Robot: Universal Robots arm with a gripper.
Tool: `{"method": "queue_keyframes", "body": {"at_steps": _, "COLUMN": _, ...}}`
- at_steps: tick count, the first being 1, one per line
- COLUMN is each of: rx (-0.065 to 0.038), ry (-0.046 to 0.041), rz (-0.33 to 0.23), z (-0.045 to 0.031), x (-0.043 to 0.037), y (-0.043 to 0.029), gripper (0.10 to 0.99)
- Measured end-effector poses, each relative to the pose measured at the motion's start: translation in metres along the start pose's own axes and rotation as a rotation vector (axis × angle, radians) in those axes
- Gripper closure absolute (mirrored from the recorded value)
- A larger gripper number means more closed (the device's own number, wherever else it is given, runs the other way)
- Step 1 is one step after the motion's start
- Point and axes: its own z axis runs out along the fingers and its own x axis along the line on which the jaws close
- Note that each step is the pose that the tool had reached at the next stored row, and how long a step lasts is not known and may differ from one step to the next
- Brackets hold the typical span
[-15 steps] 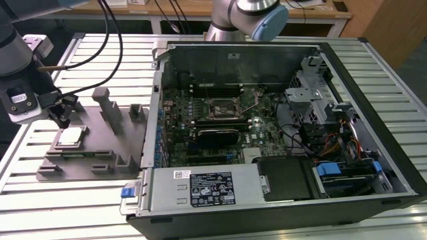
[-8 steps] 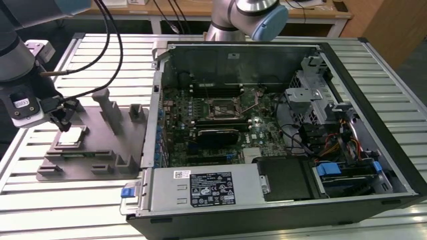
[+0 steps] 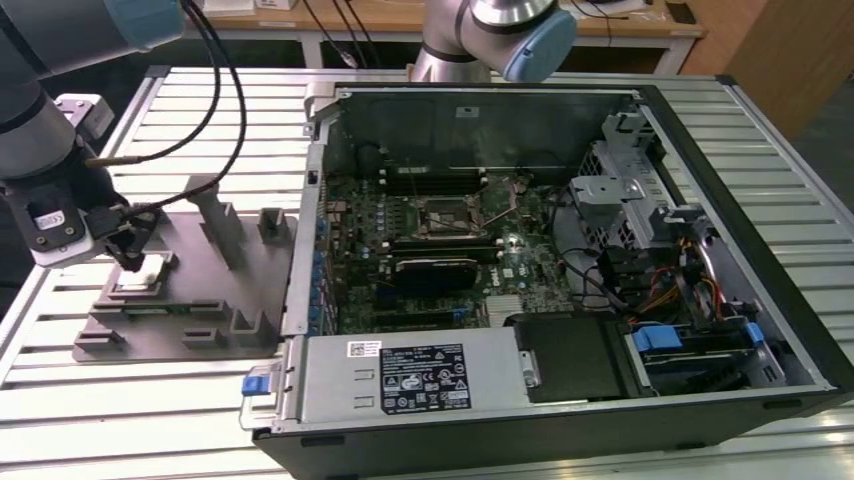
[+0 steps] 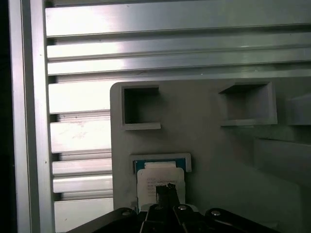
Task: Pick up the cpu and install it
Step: 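Pick up the cpu and move it towards the insertion slot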
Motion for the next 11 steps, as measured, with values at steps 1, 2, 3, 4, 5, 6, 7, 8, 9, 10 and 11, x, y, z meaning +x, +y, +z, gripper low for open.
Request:
{"method": "queue_keyframes", "body": {"at_steps": 1, "rx": 0.000, "ry": -0.0001, "rz": 0.000, "z": 0.0018, "x": 0.0000, "y": -0.0005, "gripper": 0.980}}
{"method": "queue_keyframes", "body": {"at_steps": 2, "rx": 0.000, "ry": -0.0002, "rz": 0.000, "z": 0.0032, "x": 0.0001, "y": -0.0007, "gripper": 0.980}}
{"method": "queue_keyframes", "body": {"at_steps": 3, "rx": 0.001, "ry": 0.0001, "rz": 0.000, "z": 0.0031, "x": 0.0001, "y": -0.0008, "gripper": 0.980}}
{"method": "queue_keyframes", "body": {"at_steps": 4, "rx": 0.001, "ry": 0.0001, "rz": 0.000, "z": 0.0031, "x": 0.0001, "y": -0.0008, "gripper": 0.980}}
{"method": "queue_keyframes", "body": {"at_steps": 5, "rx": 0.001, "ry": 0.0000, "rz": 0.000, "z": 0.0032, "x": 0.0001, "y": -0.0008, "gripper": 0.980}}
{"method": "queue_keyframes", "body": {"at_steps": 6, "rx": 0.001, "ry": 0.0000, "rz": 0.000, "z": 0.0032, "x": 0.0001, "y": -0.0008, "gripper": 0.980}}
{"method": "queue_keyframes", "body": {"at_steps": 7, "rx": 0.001, "ry": -0.0001, "rz": 0.000, "z": 0.0032, "x": 0.0001, "y": -0.0008, "gripper": 0.980}}
{"method": "queue_keyframes", "body": {"at_steps": 8, "rx": 0.001, "ry": -0.0001, "rz": 0.000, "z": 0.0032, "x": 0.0001, "y": -0.0008, "gripper": 0.980}}
{"method": "queue_keyframes", "body": {"at_steps": 9, "rx": 0.001, "ry": -0.0001, "rz": 0.000, "z": 0.0032, "x": 0.0001, "y": -0.0008, "gripper": 0.980}}
{"method": "queue_keyframes", "body": {"at_steps": 10, "rx": 0.001, "ry": 0.0000, "rz": 0.000, "z": 0.0032, "x": 0.0001, "y": -0.0008, "gripper": 0.973}}
{"method": "queue_keyframes", "body": {"at_steps": 11, "rx": 0.001, "ry": -0.0001, "rz": 0.000, "z": 0.0032, "x": 0.0001, "y": -0.0008, "gripper": 0.973}}
